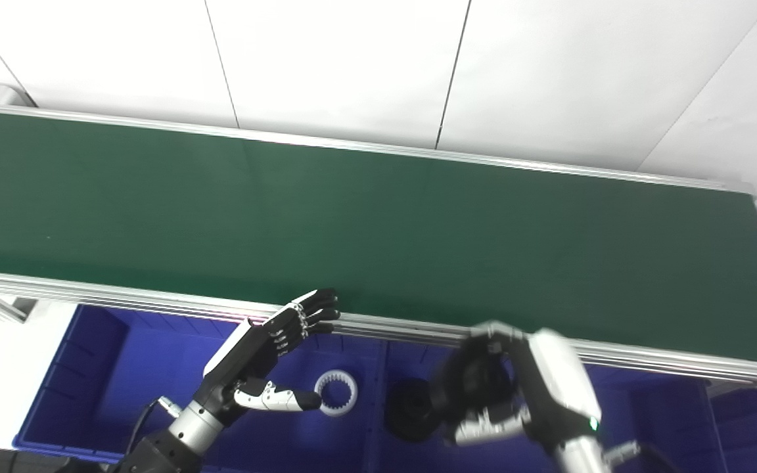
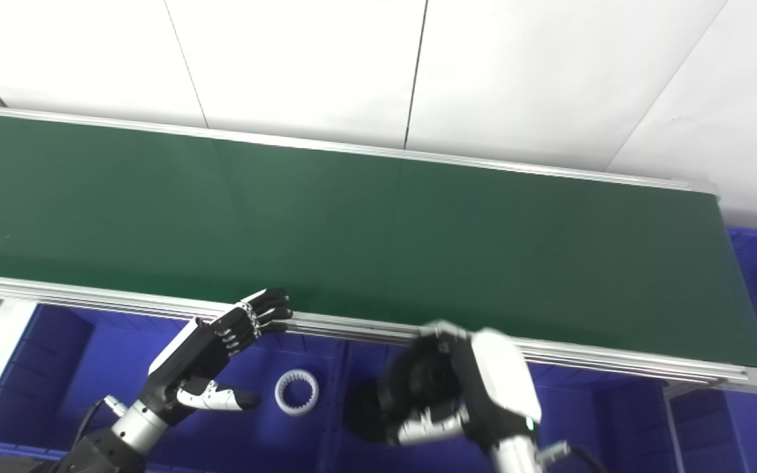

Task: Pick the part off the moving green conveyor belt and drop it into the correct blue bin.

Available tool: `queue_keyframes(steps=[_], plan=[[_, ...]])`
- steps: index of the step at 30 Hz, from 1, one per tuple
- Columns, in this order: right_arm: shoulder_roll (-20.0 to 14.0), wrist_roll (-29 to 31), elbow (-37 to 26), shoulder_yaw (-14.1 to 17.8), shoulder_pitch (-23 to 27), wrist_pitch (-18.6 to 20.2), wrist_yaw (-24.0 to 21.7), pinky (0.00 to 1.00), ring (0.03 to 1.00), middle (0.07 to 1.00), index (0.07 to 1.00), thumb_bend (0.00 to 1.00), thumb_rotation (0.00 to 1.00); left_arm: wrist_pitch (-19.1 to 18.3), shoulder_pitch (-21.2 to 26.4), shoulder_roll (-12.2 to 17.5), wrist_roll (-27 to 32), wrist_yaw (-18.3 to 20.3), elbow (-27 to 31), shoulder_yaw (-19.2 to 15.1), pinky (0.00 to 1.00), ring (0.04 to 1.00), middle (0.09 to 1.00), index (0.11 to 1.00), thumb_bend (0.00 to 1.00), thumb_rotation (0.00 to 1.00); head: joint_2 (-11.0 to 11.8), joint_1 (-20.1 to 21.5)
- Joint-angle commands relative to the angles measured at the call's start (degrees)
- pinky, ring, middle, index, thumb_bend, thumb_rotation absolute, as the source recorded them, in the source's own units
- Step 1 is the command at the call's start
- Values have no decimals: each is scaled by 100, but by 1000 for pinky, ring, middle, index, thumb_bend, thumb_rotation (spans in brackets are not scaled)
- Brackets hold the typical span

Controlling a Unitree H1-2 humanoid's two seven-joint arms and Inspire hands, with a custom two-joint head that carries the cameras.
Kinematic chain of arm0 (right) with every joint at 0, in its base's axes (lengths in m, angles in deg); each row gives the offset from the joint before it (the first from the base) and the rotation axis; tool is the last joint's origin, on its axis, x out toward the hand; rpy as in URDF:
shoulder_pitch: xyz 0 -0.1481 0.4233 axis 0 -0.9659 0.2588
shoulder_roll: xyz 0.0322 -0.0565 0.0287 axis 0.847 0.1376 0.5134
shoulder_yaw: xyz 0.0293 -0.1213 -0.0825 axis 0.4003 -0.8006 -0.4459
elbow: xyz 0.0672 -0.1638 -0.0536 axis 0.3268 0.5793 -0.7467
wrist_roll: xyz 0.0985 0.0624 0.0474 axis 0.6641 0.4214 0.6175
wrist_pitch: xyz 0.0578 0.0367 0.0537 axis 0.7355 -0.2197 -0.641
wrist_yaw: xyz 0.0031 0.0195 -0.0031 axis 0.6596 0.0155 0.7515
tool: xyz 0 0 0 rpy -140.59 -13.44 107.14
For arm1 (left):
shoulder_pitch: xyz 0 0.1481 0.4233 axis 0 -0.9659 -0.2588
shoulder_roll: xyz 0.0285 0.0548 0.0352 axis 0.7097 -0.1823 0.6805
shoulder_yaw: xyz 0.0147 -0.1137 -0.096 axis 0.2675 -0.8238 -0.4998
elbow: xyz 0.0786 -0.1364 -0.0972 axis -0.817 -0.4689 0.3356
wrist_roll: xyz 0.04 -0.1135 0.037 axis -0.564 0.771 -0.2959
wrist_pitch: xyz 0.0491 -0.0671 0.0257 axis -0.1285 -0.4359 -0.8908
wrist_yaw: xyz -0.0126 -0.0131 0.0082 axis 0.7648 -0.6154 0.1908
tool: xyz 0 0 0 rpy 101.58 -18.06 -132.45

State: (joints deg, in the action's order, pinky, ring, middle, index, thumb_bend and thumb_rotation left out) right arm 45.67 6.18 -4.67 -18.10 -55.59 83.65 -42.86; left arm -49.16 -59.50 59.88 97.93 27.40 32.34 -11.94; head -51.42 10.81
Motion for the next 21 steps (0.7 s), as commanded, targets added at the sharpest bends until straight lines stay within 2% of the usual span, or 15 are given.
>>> queue_keyframes(steps=[1,5,10,12,13,14,15,16,18,19,20,21], plan=[[35,39,105,20,102,-290,196,177,415,499,486,518,0,186,20,15,123,32,157,-27,836,878,907,898,910,337,-10,1],[8,-76,717,-14,182,-162,263,203,412,500,487,517,0,186,1,-3,131,38,177,-55,835,879,905,896,906,322,-42,5],[-12,-217,1187,-58,391,143,29,252,410,508,489,515,0,185,-28,52,114,-6,231,-28,839,880,903,894,908,313,-114,53],[7,-277,1250,-70,455,291,-89,330,393,493,550,508,0,184,-28,58,104,4,245,-42,829,875,900,891,908,312,-129,81],[25,-281,1269,-66,470,349,-123,457,568,658,513,510,95,184,-27,63,104,11,249,-45,827,873,899,893,904,317,-129,81],[40,-281,1295,-64,480,374,-132,466,581,670,510,511,102,185,-25,63,97,14,251,-54,827,873,899,893,903,317,-141,98],[44,-258,1309,-63,485,376,-139,530,658,737,638,586,101,185,-21,64,108,24,243,-59,827,871,897,892,907,319,-138,103],[37,-226,1298,-66,480,357,-147,601,742,802,734,641,149,185,-17,67,124,41,233,-60,824,871,898,890,909,316,-139,109],[32,-130,1226,-59,450,328,-170,691,827,859,818,686,253,185,-18,70,157,72,222,-62,825,873,900,891,907,307,-149,117],[33,69,1150,-16,392,153,-96,709,842,868,831,694,273,185,-24,62,170,89,222,-67,826,873,900,891,906,305,-148,121],[31,217,1097,12,349,27,-35,827,896,893,867,724,317,185,-30,54,179,101,225,-73,826,872,899,888,907,303,-151,117],[36,400,980,46,266,-99,30,887,933,916,893,750,354,184,-47,64,155,91,258,-62,828,873,899,889,910,310,-168,105]])
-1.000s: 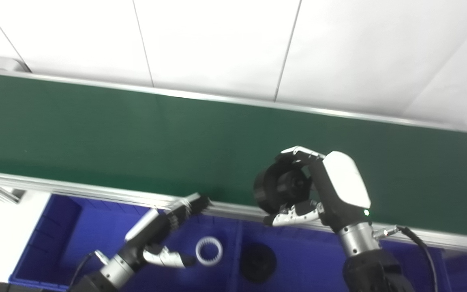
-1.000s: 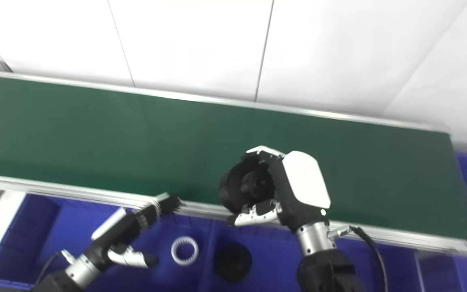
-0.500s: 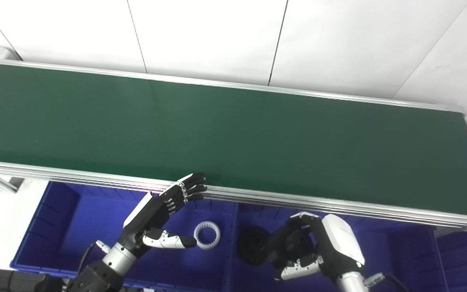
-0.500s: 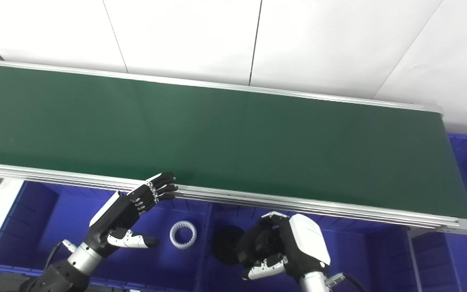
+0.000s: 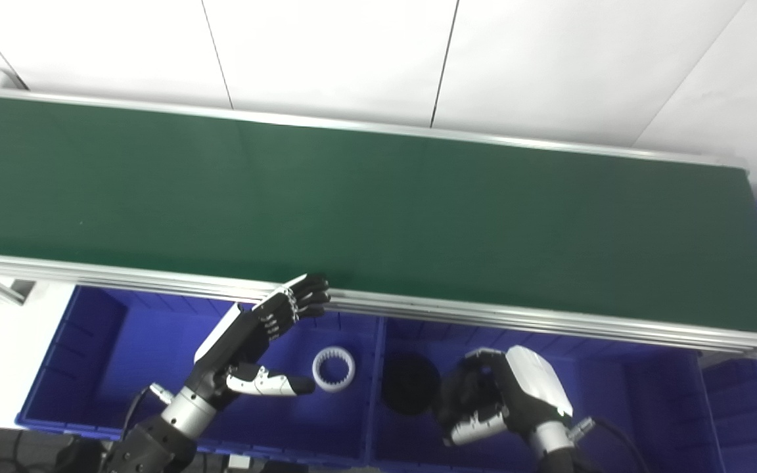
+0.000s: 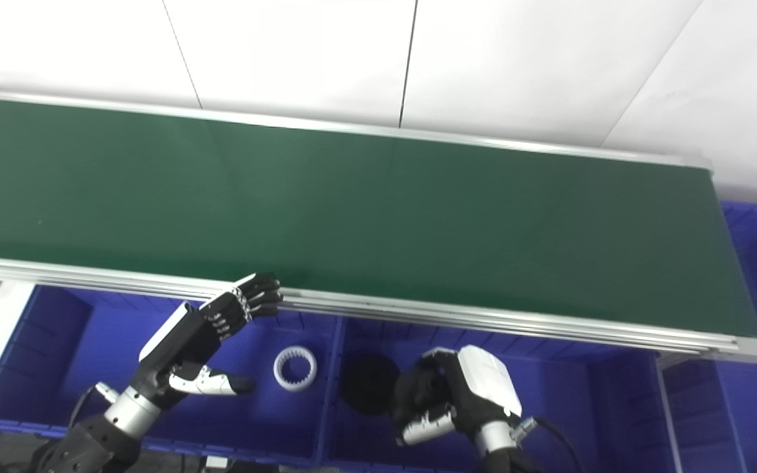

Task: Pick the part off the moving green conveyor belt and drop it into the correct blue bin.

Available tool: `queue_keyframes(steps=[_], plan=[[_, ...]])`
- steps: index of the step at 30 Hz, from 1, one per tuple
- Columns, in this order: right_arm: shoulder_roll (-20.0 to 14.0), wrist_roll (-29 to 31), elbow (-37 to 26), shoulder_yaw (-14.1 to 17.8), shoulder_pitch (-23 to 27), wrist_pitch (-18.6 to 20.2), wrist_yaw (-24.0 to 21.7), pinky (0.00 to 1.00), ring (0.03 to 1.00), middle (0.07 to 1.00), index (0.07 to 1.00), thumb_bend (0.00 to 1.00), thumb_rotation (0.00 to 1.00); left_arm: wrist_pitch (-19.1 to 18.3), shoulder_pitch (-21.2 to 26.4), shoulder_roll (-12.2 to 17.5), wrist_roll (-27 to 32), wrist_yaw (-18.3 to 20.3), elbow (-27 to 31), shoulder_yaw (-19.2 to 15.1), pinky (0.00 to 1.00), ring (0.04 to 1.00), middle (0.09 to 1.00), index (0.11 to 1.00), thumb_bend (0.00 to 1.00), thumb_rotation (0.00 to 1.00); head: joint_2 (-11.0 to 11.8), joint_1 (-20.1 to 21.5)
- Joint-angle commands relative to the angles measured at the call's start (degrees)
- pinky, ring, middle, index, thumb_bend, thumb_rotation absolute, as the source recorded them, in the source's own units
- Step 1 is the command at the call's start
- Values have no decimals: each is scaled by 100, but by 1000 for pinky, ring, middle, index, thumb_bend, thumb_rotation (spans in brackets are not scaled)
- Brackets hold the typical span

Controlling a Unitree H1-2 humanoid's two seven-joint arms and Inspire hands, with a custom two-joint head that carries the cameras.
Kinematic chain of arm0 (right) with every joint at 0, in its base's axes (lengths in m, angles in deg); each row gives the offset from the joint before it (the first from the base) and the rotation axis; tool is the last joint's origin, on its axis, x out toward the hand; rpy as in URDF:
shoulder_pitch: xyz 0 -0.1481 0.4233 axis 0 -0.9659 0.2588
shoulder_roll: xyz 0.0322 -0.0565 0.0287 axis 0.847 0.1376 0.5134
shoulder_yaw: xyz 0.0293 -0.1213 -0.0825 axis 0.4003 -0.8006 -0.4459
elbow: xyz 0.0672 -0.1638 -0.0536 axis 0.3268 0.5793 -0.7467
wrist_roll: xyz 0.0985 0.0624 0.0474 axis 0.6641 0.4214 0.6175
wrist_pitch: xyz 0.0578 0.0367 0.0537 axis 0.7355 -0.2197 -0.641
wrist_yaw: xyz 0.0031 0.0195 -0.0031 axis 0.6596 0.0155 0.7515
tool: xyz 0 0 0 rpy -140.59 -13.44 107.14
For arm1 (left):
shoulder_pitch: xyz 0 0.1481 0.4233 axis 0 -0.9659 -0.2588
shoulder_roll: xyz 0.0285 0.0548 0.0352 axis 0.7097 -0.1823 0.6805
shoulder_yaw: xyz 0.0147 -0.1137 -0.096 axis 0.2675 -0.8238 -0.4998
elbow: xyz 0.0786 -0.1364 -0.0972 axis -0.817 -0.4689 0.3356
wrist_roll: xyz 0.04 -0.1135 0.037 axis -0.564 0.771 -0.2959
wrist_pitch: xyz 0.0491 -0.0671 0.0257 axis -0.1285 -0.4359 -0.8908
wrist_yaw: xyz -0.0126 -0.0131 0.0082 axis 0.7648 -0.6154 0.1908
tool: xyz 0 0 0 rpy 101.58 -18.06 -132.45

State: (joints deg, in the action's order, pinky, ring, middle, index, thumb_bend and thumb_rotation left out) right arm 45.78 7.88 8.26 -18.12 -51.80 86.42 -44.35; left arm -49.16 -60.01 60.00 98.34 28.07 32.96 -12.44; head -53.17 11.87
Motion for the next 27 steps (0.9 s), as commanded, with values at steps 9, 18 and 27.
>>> queue_keyframes(steps=[9,18,27], plan=[[135,993,-1089,123,-953,-1570,1109,851,966,988,953,836,489,184,-60,133,144,61,310,10,838,880,904,895,904,315,-53,9],[361,1729,-1115,8,-1483,-3009,1761,778,865,896,901,798,485,184,-63,204,100,21,331,32,827,878,904,894,912,327,0,47],[528,2969,-371,150,-1278,-3581,1578,756,836,877,881,846,470,185,-72,223,103,60,275,2,828,877,903,896,909,326,60,54]])
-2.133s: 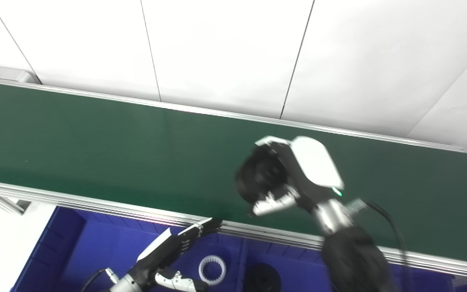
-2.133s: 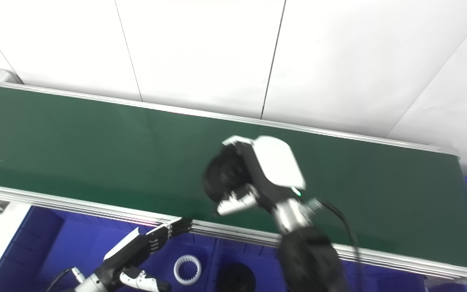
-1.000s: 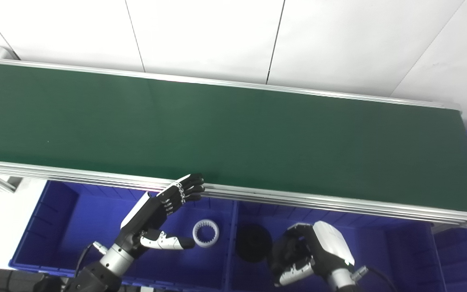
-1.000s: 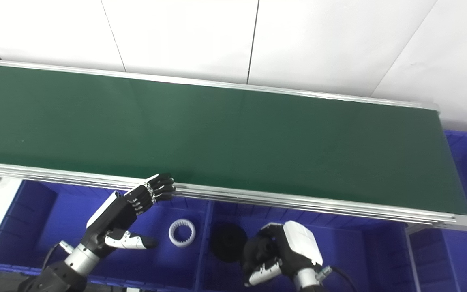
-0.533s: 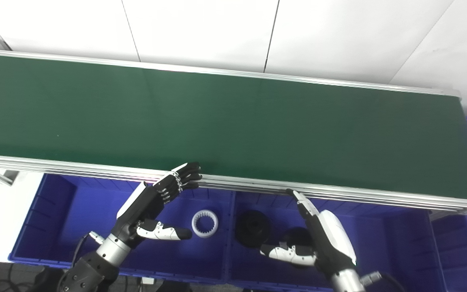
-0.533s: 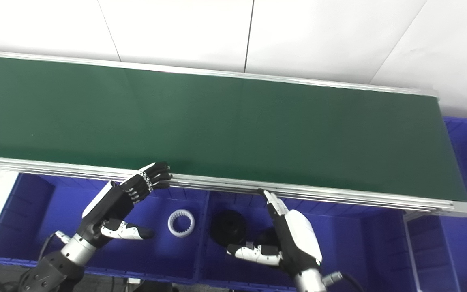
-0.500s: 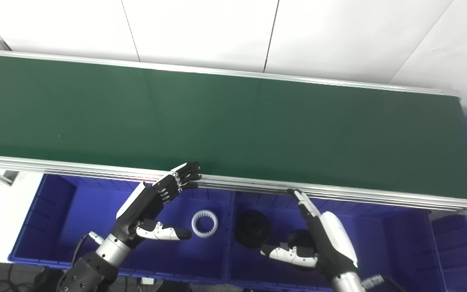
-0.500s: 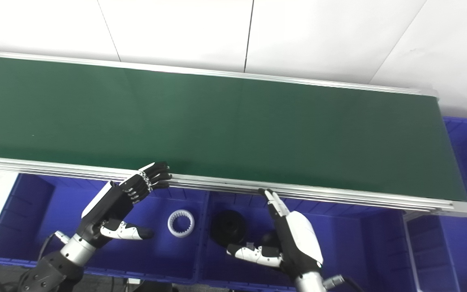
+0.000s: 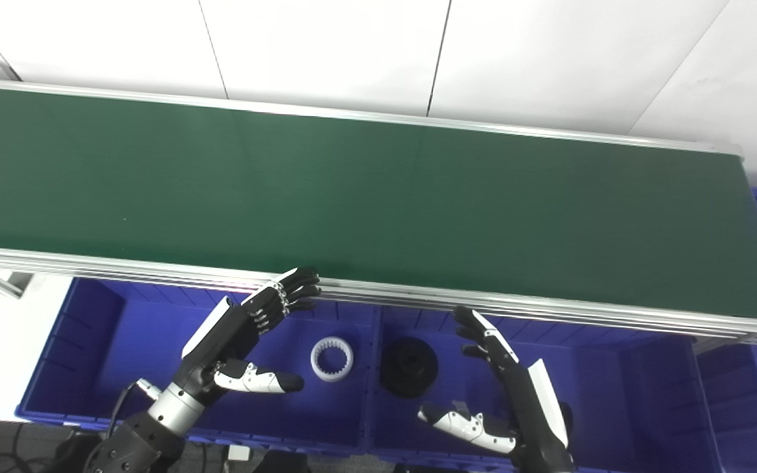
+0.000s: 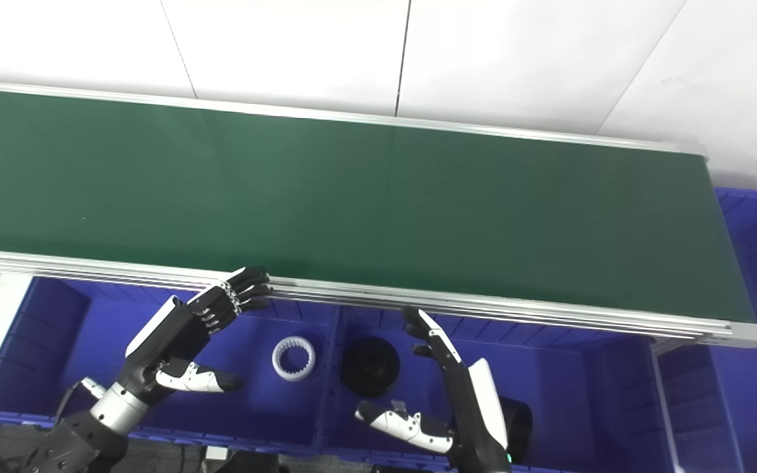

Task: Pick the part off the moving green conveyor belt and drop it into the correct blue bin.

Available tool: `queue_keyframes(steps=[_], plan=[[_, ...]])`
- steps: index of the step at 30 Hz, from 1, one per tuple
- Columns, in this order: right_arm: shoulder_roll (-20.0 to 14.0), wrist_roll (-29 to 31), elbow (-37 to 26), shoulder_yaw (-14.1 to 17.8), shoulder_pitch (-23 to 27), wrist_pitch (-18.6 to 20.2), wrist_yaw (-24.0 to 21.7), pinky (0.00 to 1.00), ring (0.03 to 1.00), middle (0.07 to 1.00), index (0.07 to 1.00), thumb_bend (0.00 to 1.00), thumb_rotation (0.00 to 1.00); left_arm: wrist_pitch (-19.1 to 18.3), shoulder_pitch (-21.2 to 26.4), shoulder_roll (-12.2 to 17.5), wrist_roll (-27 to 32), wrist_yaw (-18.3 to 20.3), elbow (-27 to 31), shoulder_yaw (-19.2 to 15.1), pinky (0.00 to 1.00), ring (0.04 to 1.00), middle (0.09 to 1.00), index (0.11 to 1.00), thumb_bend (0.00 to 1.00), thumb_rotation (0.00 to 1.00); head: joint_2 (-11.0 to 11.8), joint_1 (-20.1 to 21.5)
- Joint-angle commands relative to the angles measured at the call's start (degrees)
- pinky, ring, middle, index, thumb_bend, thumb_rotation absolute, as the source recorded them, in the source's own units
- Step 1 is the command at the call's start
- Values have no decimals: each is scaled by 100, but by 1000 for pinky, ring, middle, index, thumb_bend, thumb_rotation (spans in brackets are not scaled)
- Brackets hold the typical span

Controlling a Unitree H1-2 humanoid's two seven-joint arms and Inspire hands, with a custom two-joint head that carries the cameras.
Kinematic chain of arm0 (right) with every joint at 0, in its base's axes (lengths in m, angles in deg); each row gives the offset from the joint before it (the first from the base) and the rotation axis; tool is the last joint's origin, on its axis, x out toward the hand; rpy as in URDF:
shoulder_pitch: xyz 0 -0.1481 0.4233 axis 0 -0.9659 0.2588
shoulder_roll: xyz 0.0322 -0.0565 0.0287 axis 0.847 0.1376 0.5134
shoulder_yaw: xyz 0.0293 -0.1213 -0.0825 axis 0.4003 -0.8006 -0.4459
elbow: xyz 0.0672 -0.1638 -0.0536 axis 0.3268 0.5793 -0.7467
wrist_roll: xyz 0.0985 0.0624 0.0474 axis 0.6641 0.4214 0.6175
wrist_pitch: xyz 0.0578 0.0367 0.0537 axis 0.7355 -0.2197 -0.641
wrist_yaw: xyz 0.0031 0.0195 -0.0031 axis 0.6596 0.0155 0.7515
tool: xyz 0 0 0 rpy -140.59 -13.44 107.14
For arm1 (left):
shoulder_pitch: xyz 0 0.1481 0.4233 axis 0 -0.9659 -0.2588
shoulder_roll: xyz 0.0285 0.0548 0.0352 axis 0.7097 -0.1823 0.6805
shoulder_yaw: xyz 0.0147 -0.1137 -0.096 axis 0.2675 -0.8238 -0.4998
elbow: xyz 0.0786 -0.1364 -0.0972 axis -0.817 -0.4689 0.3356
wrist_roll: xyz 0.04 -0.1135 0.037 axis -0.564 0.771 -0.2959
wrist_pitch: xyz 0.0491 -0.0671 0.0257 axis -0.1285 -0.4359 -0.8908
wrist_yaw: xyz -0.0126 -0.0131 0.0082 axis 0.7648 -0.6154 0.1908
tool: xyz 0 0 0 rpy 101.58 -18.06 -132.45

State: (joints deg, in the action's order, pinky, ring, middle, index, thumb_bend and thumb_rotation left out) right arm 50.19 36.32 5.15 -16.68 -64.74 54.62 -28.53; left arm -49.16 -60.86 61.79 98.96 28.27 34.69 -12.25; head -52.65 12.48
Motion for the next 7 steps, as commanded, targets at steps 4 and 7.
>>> queue_keyframes(steps=[4,7], plan=[[150,120,125,59,98,-514,17,749,825,869,886,839,494,184,-9,65,28,-14,99,10,828,880,903,893,919,328,44,-8],[190,99,229,94,128,-528,12,745,821,864,885,844,498,186,-13,48,77,8,64,-1,828,878,902,891,912,319,79,1]])
